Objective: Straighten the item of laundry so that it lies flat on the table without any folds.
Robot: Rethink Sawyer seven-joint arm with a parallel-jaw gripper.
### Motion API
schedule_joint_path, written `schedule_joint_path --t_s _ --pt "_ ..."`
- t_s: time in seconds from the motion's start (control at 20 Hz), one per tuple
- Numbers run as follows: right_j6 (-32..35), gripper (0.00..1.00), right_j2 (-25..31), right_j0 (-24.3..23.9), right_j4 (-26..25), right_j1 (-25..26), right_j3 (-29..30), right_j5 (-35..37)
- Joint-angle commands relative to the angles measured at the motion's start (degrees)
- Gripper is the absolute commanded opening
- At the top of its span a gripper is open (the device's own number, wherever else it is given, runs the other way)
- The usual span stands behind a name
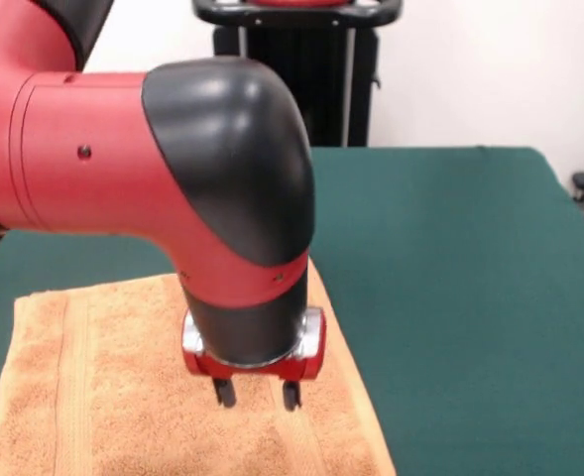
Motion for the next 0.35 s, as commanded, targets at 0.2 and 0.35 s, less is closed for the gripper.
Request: schedule_joint_path --t_s 0.2,0.35 --pt "-7.46 1.00 2.20 3.62 -4.84 4.10 -11.54 8.84" --pt "-7.91 1.00 2.94 3.82 -5.40 4.70 -13.06 9.72"
